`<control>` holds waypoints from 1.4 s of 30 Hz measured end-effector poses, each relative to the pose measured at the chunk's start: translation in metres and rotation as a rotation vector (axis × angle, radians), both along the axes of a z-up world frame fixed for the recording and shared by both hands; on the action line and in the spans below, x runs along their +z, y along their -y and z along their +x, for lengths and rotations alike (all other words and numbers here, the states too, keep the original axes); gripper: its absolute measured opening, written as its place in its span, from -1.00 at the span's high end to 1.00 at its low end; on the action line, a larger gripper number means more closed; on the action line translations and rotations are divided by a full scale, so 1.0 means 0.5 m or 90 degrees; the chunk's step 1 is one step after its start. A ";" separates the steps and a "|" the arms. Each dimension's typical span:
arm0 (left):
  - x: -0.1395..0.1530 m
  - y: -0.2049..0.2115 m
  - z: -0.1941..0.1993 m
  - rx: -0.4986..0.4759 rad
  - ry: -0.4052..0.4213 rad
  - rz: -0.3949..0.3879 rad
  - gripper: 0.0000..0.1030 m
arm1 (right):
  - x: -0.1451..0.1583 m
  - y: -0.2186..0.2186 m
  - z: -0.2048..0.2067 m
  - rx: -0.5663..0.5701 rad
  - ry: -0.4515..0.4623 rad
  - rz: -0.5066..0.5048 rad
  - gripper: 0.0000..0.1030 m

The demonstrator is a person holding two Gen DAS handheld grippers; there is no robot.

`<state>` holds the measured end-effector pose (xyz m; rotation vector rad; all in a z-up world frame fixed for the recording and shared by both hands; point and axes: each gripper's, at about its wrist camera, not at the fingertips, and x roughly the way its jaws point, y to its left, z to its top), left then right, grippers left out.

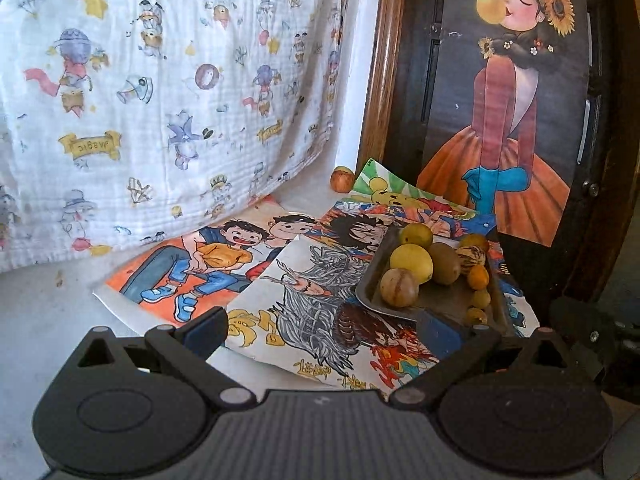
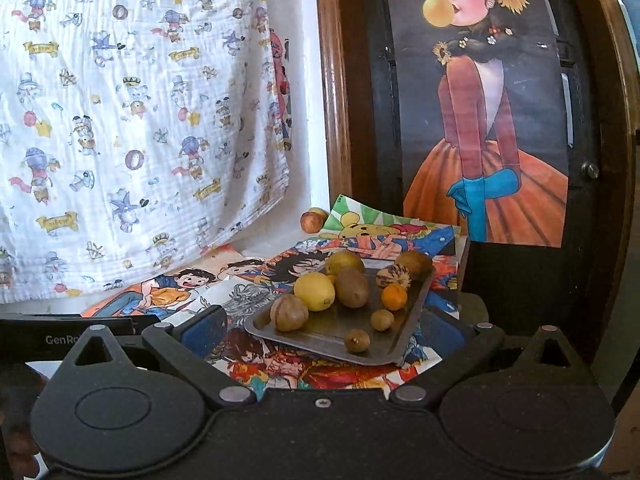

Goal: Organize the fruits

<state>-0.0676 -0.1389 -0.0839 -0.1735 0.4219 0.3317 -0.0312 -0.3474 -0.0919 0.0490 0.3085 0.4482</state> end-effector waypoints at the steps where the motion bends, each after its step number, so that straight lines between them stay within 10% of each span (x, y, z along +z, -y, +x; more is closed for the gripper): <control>1: -0.003 0.000 -0.002 -0.001 -0.001 -0.003 -0.99 | -0.005 0.000 0.001 0.003 0.000 0.001 -0.99; 42: -0.082 -0.057 0.012 0.003 -0.023 -0.046 -0.99 | -0.049 -0.034 0.042 0.002 -0.023 -0.020 -0.99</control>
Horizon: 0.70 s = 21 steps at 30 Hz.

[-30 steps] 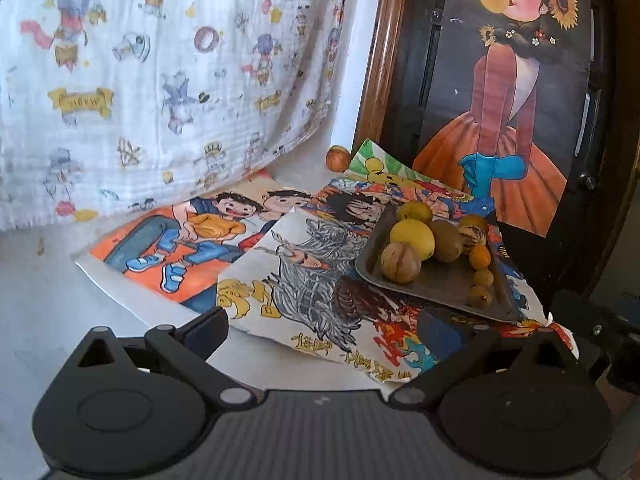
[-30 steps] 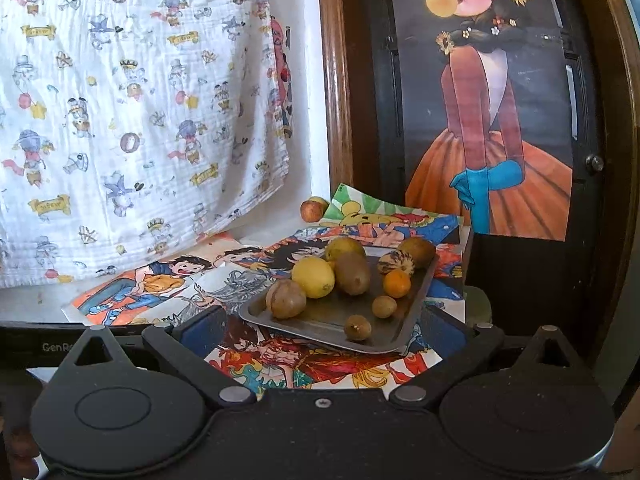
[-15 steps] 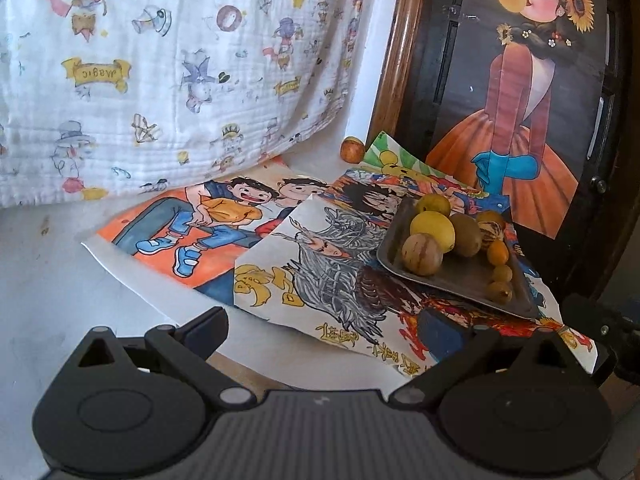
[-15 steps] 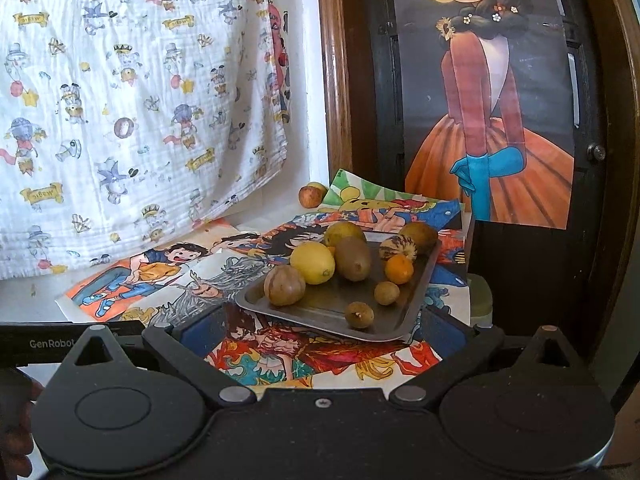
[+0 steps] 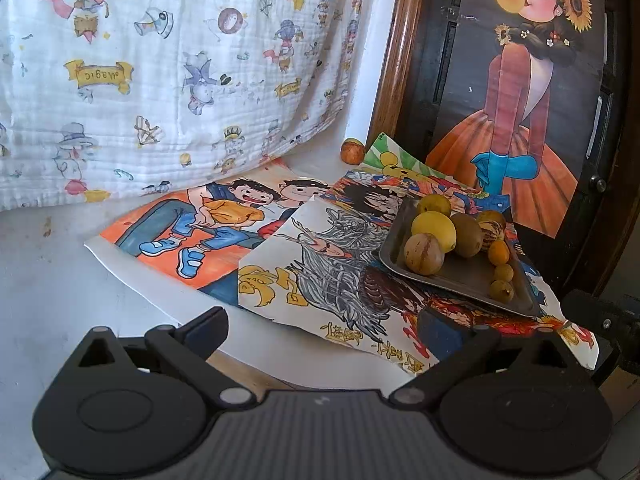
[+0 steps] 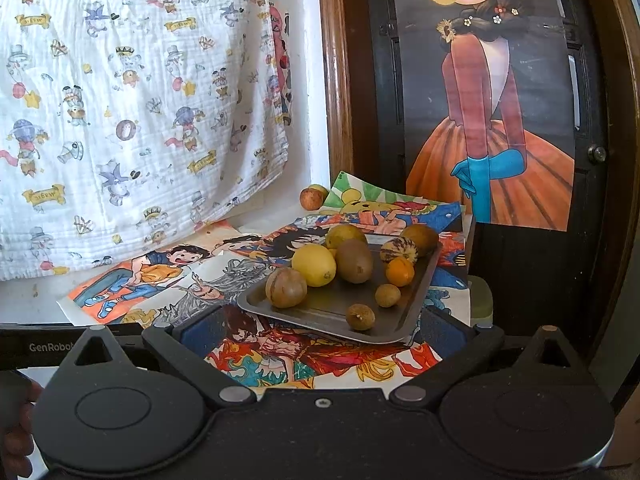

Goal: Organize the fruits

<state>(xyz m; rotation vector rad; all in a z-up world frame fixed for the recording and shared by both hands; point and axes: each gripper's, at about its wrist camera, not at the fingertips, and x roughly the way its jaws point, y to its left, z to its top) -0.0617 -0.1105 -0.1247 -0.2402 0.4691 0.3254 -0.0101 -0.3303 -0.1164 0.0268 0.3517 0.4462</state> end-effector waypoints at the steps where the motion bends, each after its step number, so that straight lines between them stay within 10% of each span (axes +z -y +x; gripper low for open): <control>1: 0.000 0.000 0.000 0.000 0.000 0.000 -0.99 | 0.000 0.001 0.000 0.000 0.000 0.000 -0.99; 21: 0.000 0.003 -0.001 -0.004 0.000 0.003 -0.99 | -0.003 0.000 0.000 0.000 -0.002 -0.001 -0.99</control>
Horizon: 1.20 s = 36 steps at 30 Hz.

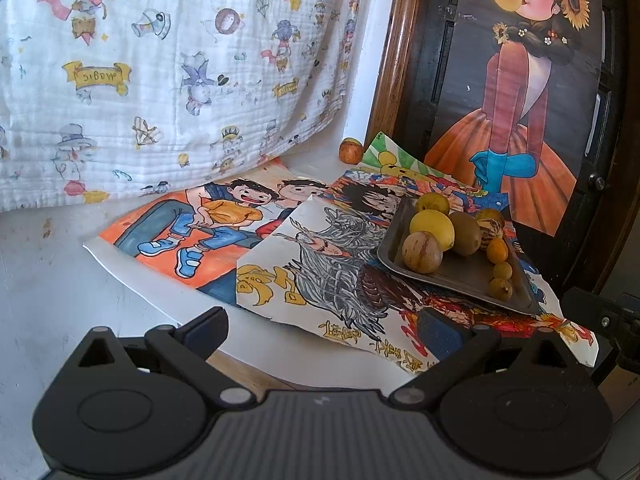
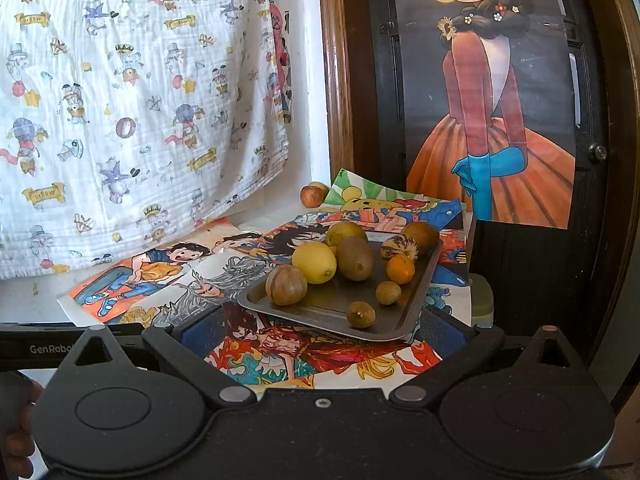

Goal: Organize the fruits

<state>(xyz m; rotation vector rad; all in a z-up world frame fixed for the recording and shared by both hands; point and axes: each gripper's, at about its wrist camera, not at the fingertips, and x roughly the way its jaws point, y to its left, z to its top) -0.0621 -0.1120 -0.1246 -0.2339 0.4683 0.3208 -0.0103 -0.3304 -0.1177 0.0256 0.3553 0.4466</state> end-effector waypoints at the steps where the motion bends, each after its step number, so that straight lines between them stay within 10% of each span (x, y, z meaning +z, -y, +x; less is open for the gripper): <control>1: 0.000 0.000 0.000 0.000 -0.001 0.000 -0.99 | 0.000 0.000 0.000 0.000 0.000 0.000 -0.99; 36: 0.002 0.012 -0.006 0.008 0.027 0.009 -0.99 | -0.004 -0.001 0.001 -0.002 -0.001 -0.002 -0.99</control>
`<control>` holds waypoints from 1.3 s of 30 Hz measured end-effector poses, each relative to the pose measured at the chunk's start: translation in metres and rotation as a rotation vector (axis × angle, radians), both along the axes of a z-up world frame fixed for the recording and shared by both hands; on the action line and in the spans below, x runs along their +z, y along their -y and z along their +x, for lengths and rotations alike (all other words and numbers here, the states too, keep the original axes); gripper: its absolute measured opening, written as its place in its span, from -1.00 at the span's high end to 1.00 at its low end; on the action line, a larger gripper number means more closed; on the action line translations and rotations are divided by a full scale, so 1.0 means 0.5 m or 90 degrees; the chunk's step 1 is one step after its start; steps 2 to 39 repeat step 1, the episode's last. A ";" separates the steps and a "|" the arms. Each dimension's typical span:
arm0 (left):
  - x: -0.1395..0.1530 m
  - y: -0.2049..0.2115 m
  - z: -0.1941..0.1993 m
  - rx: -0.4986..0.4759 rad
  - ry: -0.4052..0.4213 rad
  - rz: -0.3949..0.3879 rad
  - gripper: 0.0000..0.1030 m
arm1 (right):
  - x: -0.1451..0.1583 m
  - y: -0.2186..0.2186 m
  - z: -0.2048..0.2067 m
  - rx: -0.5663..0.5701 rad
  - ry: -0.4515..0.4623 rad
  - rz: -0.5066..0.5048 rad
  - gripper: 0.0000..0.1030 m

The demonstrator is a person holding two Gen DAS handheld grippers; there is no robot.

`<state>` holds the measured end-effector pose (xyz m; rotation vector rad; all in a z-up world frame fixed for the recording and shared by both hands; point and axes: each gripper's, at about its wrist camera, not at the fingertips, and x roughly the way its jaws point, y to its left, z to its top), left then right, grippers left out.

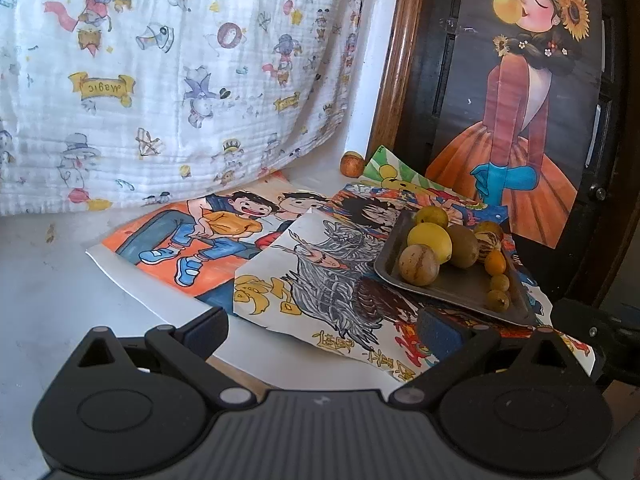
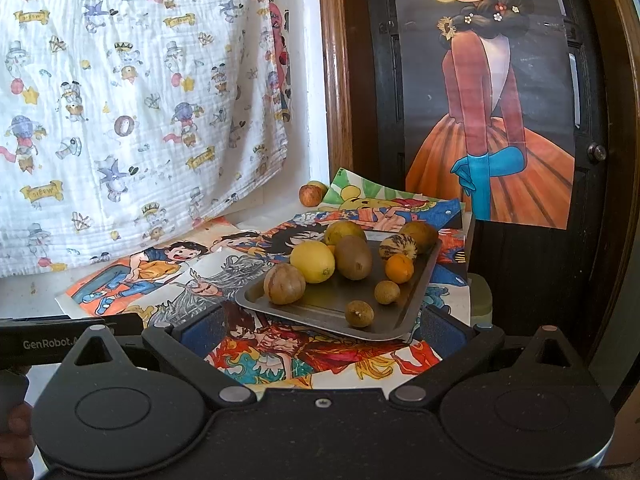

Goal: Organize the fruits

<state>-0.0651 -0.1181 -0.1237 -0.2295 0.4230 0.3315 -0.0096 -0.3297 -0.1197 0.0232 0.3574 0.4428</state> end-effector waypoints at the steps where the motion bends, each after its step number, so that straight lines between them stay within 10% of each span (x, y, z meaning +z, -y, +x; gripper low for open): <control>1: 0.000 0.000 0.000 -0.001 0.000 0.001 -0.99 | 0.000 0.000 0.002 0.000 0.000 0.000 -0.99; 39: 0.000 0.000 0.000 -0.001 0.000 0.001 -0.99 | 0.000 0.000 0.002 0.000 0.000 0.000 -0.99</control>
